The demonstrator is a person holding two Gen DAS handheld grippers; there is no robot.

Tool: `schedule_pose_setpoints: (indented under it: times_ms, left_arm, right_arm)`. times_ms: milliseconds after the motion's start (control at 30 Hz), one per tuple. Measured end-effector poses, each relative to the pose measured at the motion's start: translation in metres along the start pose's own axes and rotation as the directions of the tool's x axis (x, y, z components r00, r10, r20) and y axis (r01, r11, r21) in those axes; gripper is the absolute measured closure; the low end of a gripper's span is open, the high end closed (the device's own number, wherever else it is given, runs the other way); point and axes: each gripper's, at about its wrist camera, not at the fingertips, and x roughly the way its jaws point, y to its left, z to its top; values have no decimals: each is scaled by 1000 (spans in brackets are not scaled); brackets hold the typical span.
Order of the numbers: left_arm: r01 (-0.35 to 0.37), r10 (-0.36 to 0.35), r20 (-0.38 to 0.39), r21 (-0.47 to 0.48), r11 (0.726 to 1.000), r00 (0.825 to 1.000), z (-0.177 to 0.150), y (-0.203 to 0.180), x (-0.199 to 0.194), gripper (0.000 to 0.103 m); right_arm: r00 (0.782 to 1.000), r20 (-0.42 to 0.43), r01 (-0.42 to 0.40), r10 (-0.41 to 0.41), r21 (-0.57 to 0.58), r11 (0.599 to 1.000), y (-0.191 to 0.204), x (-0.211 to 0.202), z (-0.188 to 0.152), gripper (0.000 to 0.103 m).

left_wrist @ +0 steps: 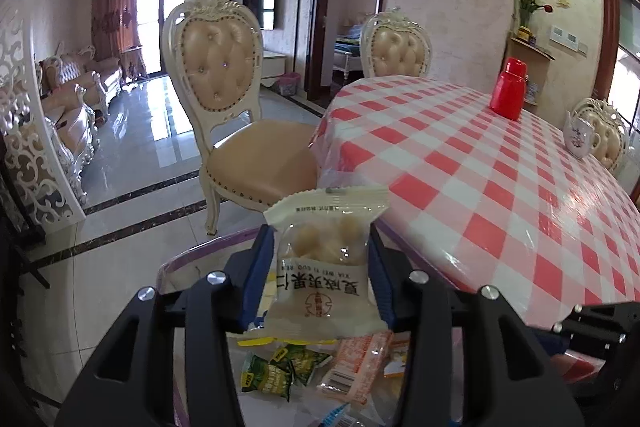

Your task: Organize snacks

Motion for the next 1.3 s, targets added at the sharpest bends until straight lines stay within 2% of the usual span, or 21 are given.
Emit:
schedule_pose_setpoints:
  times_ms: [33,67,100,133,167,233,300,333,367,433,467,567,633,767,800,933,1100,1300]
  left_arm:
    - [-4,4,9,-7,1000,1000,0,1,0,51]
    - [-11,11,19,-13,1000,1000,0,1,0,33]
    - [-25,26,34,-22,999,999,1,3,-2,21]
    - [-36,38,57,-33,999,998,2,3,-5,7]
    - [-47,49,71,-41,998,996,2,5,-7,2]
    - [-84,88,77,-49,995,993,4,6,-9,2]
    - [-164,166,37,-39,986,985,5,5,-6,2]
    - [-199,200,15,-31,979,980,5,4,-3,2]
    - [-238,238,-15,-17,971,971,5,2,2,2]
    - [-292,293,-74,18,956,953,3,-3,8,2]
    - [-295,297,-99,30,955,950,2,-5,10,2]
    - [-191,191,-186,20,981,964,-2,-8,18,2]
    - [-120,110,-257,-23,993,960,-5,-5,24,2]
    - [-101,70,-329,-78,992,942,-11,1,33,2]
    - [-104,66,-347,-92,990,936,-13,4,35,2]
    - [-115,61,-377,-124,986,924,-17,10,42,2]
    - [-125,71,-381,-118,985,922,-17,11,45,2]
    - [-116,71,-391,-93,989,917,-19,7,47,2]
  right_arm:
    - [1000,-6,-19,19,-6,1000,3,1,0,81]
    - [999,-6,-44,44,-17,999,7,2,0,74]
    - [999,-5,-53,53,-23,998,10,1,0,69]
    - [998,-4,-62,62,-30,998,12,2,0,54]
    - [998,2,-70,70,-39,997,16,1,0,41]
    - [998,11,-61,62,-53,997,21,-1,-1,35]
    - [999,5,-45,45,-64,997,23,-1,-1,29]
    - [1000,-4,-16,16,-63,998,24,0,-1,19]
    - [1000,-10,1,-2,-58,998,24,0,-2,16]
    - [999,-44,2,-4,-35,999,22,4,-3,16]
    - [997,-73,-10,8,-24,1000,20,7,-3,16]
    - [990,-138,-23,26,22,999,12,13,-1,16]
    - [987,-163,14,-7,43,999,9,14,0,16]
    - [969,-226,129,-105,96,987,-8,20,4,16]
    - [967,-230,136,-108,107,985,-11,21,3,16]
    - [966,-240,126,-92,129,984,-15,25,0,16]
    - [962,-254,131,-101,102,986,-10,31,-1,16]
    - [961,-250,151,-116,128,980,-16,34,-2,16]
